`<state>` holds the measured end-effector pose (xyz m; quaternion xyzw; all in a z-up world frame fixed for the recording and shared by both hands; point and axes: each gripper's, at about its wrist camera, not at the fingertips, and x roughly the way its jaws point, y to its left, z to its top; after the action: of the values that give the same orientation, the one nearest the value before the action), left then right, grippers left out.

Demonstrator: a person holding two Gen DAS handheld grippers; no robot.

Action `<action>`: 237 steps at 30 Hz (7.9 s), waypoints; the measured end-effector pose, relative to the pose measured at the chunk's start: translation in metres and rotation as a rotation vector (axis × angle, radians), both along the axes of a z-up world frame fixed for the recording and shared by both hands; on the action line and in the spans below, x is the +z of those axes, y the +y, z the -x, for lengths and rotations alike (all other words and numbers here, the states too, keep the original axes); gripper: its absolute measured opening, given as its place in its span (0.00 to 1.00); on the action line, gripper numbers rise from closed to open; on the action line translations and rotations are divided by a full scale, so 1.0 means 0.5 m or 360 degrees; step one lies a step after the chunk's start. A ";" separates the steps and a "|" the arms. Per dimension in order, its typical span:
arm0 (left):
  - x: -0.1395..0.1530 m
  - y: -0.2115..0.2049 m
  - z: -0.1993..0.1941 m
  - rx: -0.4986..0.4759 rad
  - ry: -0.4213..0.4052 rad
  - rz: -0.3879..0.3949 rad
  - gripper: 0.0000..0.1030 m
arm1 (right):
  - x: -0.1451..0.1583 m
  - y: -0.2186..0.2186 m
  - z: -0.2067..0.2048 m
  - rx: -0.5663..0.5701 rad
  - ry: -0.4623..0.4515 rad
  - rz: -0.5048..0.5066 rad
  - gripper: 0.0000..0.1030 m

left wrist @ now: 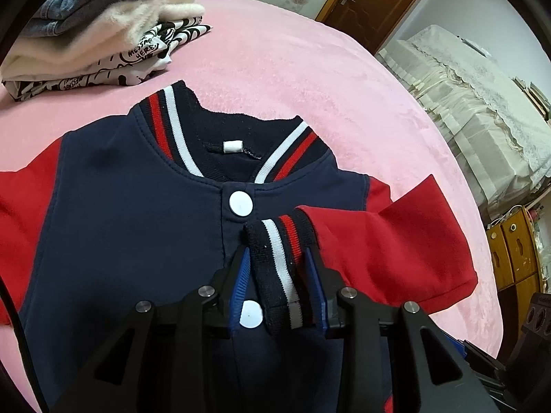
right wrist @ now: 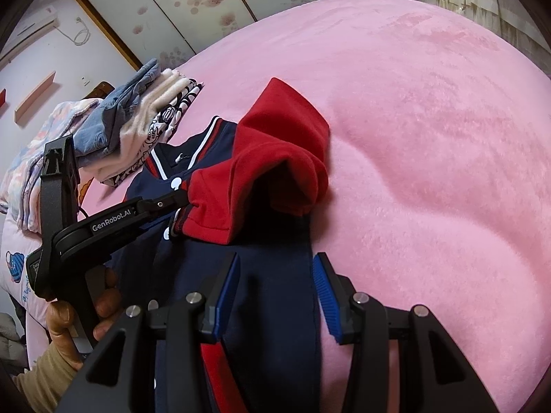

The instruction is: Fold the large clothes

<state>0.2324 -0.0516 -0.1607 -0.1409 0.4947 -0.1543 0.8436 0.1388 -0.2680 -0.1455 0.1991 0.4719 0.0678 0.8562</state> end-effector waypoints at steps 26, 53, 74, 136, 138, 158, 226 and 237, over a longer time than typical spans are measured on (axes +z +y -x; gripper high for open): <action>0.209 0.020 -0.025 -0.0127 -0.0211 -0.0030 0.08 | 0.015 0.015 -0.017 -0.0002 -0.0021 0.0066 0.43; 0.016 0.202 -0.026 0.0127 0.0154 0.0015 0.58 | 0.021 0.035 -0.056 0.0098 -0.0040 0.0282 0.43; 0.052 0.202 0.031 0.0053 0.0177 -0.0055 0.48 | 0.042 -0.024 -0.068 0.0100 0.0036 0.0020 0.46; 0.213 0.319 0.287 0.0196 0.0032 -0.0245 0.58 | 0.141 0.306 0.074 0.0273 0.0094 0.0375 0.37; 0.208 0.347 0.296 0.0238 0.0045 -0.0223 0.58 | 0.140 0.328 0.079 0.0301 0.0101 0.0372 0.37; 0.001 0.750 0.315 0.1041 0.0038 0.0601 0.58 | 0.102 0.527 0.047 0.0590 0.0100 0.0511 0.37; 0.182 0.301 0.188 0.0275 -0.0144 0.0095 0.67 | 0.139 0.306 -0.045 0.0459 -0.0320 0.0374 0.37; 0.147 0.398 0.215 0.0410 -0.0076 0.0129 0.67 | 0.104 0.464 -0.126 0.0761 -0.0315 0.0420 0.37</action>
<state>0.1250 0.1475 -0.0870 -0.2334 0.4456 -0.0680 0.8616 0.2016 -0.0359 -0.0934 -0.0384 0.4242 0.2248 0.8764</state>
